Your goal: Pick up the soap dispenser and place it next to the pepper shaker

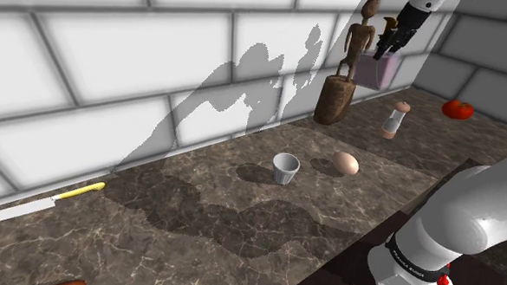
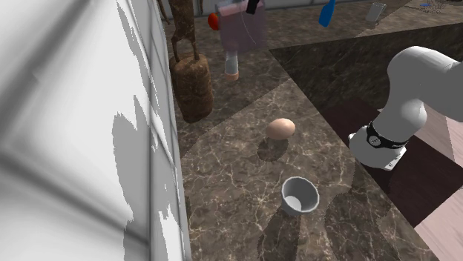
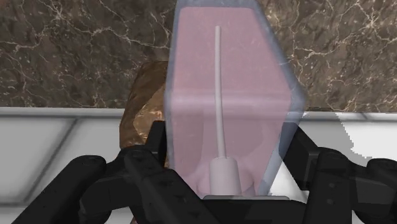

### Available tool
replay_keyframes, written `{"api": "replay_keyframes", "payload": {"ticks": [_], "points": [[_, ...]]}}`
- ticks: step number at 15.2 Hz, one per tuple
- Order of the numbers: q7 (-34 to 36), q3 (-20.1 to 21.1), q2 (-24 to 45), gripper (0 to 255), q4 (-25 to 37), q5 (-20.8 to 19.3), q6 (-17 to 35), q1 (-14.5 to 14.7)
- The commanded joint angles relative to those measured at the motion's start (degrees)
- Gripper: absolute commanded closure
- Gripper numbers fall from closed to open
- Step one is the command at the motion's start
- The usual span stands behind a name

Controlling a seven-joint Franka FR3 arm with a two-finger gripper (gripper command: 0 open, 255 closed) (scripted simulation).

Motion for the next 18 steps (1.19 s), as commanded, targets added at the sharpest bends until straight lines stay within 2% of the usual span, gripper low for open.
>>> {"api": "replay_keyframes", "payload": {"ticks": [1,10,18], "points": [[-2.5,-1.7,-0.5,255,0.1,-0.2,-0.6,-0.8],[-13.8,-9.9,-2.8,255,1.1,-1.6,-3.6,-4.5],[-14.2,-10.4,-3.6,255,-5.6,-2.2,2.4,-5.0]]}}
